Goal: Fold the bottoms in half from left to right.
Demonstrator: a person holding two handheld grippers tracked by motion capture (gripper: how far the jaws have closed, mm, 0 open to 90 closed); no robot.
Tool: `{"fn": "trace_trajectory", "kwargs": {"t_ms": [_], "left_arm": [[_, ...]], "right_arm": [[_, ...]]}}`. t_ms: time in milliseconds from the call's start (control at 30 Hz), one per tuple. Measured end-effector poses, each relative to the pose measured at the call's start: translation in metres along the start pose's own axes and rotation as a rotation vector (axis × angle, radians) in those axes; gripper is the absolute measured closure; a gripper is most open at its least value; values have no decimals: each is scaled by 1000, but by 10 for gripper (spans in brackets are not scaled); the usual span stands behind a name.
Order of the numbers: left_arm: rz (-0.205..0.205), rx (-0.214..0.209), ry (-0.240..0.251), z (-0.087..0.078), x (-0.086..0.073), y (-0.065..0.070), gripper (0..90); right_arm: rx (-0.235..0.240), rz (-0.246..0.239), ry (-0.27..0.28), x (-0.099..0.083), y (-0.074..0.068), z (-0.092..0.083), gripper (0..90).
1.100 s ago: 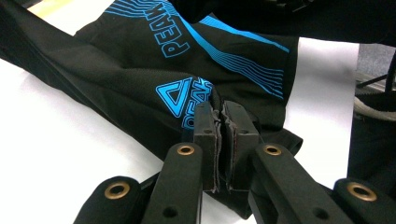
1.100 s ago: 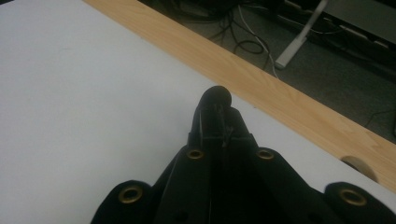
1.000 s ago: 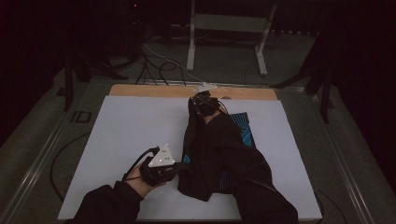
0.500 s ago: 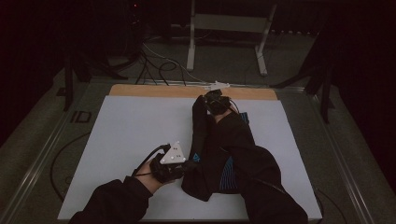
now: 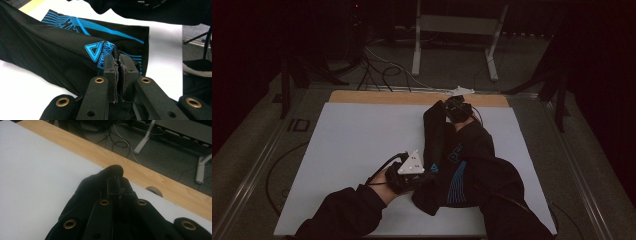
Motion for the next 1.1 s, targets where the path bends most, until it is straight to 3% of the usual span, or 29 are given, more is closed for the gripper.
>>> {"fn": "trace_trajectory", "kwargs": {"t_ms": [467,1100], "left_arm": [[46,-34,1,20,20,9,855],[65,-66,28,52,48,19,855]], "right_arm": [[-33,42,0,-13,30,-16,900],[-88,54,-16,-29,66,-27,900]]}}
Point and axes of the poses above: each handheld gripper's, and its own axes: z roughly forward along the jaws, x roughly out of its top, y roughly to its right, the point moved 7 cm from there along z, roughly forward along the jaws, and after that the axes turned 1 degree about -z, right-handed, at the moved point
